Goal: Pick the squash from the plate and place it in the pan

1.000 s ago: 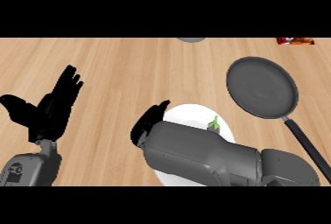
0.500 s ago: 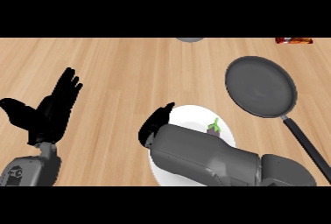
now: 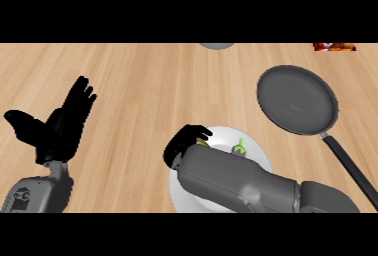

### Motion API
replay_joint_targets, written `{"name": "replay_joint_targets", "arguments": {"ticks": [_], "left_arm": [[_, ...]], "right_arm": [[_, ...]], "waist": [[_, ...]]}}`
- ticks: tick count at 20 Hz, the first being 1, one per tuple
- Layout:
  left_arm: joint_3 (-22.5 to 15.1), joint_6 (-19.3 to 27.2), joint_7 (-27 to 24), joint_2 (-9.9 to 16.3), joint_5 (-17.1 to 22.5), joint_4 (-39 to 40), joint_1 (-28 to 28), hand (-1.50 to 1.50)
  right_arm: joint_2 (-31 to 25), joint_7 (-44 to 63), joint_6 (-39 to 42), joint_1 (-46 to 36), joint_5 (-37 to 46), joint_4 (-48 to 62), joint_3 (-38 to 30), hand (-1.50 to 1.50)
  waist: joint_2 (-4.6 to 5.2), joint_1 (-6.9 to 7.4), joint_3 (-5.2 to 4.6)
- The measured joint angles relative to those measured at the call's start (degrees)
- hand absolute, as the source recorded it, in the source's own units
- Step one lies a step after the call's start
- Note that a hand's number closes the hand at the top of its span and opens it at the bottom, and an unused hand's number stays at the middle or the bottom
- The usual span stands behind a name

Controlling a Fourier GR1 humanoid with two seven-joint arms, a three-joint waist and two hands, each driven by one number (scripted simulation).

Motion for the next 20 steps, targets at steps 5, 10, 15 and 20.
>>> {"name": "replay_joint_targets", "arguments": {"ticks": [5, 10, 15, 20], "left_arm": [[0.96, -0.91, -0.30, 0.25, 0.44, 0.52, -0.01, 0.00], [1.18, -1.24, -0.34, 0.09, 0.33, 0.33, 0.02, 0.00], [2.13, -0.75, -0.26, 0.38, 0.40, -0.38, 1.31, 0.00], [3.23, -0.81, -0.51, 0.85, 0.85, -0.86, 2.87, 0.00]], "right_arm": [[0.13, -4.28, -1.63, 0.54, 5.06, 0.81, -0.50, 1.50], [0.04, -5.73, -3.58, 1.70, 8.02, 0.79, -1.68, 1.50], [-2.98, -7.16, -15.70, 7.02, 8.91, -5.96, -7.28, 1.50], [-7.69, -10.76, -29.77, 13.47, 9.60, -17.62, -13.17, 1.50]], "waist": [[-0.35, 0.00, 0.06], [-0.50, -0.02, 0.06], [-0.55, -1.99, 0.05], [-0.48, -3.72, 0.14]]}}
